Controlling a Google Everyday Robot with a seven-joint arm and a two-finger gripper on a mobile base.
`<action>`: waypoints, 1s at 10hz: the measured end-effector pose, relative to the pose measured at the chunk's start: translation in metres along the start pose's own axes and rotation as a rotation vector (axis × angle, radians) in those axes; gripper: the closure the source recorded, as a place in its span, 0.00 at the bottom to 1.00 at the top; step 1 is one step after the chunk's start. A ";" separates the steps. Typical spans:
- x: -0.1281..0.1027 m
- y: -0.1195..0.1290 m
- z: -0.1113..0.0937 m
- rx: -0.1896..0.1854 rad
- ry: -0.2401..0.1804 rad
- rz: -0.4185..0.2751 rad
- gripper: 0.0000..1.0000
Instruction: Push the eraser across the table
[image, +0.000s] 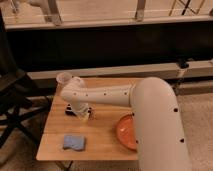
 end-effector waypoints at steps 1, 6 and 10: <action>-0.001 -0.001 0.001 0.001 0.002 -0.007 1.00; -0.007 -0.009 0.002 0.006 0.019 -0.041 1.00; -0.012 -0.015 0.002 0.011 0.023 -0.059 1.00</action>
